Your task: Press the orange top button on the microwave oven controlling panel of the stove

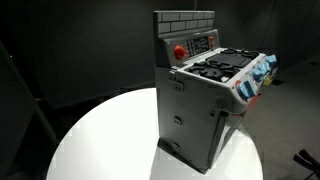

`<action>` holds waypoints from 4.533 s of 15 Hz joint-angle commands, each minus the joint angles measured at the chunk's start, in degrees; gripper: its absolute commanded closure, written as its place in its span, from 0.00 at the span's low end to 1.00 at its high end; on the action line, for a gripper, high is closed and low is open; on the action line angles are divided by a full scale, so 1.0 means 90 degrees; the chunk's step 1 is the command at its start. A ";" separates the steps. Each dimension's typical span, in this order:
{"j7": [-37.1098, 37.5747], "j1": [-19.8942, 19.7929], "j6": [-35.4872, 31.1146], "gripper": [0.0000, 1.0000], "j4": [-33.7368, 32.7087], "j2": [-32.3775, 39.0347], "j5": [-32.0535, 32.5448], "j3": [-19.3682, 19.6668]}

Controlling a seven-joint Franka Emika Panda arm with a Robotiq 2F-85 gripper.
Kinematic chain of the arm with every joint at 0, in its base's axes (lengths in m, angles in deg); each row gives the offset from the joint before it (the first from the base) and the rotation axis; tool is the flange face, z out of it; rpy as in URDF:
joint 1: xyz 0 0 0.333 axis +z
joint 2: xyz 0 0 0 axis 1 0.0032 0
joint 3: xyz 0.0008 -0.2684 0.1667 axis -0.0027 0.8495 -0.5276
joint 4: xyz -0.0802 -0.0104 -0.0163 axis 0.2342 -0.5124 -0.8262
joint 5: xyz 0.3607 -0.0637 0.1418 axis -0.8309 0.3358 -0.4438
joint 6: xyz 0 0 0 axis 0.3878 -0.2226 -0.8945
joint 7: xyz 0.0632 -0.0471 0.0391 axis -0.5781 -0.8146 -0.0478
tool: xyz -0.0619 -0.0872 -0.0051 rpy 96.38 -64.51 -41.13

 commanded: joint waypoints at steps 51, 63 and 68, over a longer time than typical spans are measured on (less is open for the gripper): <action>0.1060 0.0965 -0.3177 0.00 -0.4165 0.4924 -0.2243 -0.1472; 0.1132 0.0926 -0.3161 0.00 -0.4954 0.5548 -0.2131 -0.1596; 0.1125 0.0910 -0.3030 0.00 -0.5030 0.5575 -0.2168 -0.1609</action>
